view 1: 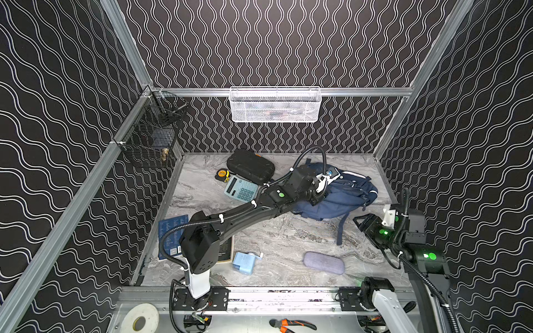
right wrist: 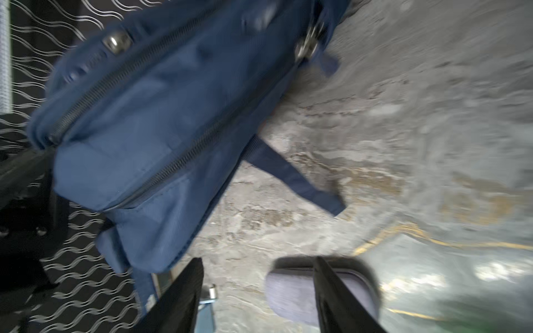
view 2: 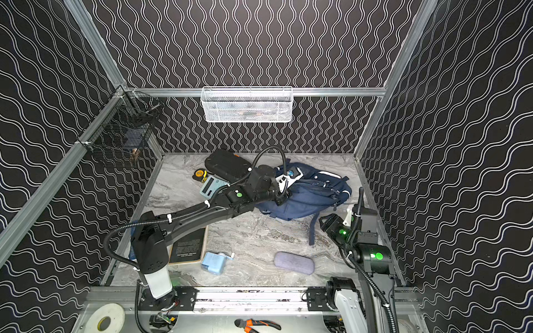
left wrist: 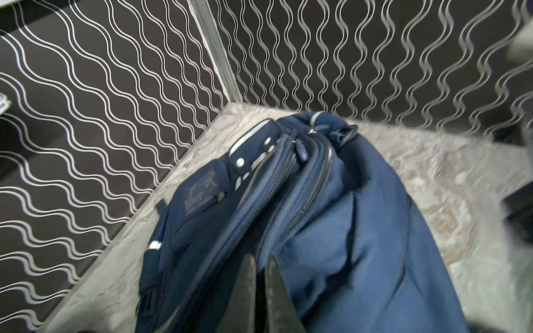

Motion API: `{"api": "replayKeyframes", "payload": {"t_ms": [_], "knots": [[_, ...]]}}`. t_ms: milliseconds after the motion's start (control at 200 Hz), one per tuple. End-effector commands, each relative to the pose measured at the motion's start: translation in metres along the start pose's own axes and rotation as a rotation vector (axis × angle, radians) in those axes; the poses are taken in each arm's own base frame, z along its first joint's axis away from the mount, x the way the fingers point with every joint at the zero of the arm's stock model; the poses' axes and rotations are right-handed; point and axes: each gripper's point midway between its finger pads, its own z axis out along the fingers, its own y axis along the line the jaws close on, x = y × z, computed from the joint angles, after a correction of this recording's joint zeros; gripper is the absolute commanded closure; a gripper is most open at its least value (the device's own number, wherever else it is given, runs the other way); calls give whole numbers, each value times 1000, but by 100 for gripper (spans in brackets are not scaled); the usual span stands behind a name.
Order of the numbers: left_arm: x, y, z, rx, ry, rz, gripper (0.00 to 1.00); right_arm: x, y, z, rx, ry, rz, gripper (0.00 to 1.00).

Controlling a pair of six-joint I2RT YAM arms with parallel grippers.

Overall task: Pack books, pencil case, and school supplies into a backpack
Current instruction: Pick up the student bag from the center of the table, then unzip the student bag at the center of the table.

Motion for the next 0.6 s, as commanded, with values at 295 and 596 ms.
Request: {"api": "replayKeyframes", "payload": {"t_ms": [295, 596], "knots": [[-33, -5, 5, 67, -108, -234, 100, -8, 37, 23, -287, -14, 138, 38], [-49, -5, 3, 93, -127, -314, 100, -7, 42, 49, -378, 49, 187, 78]]}}
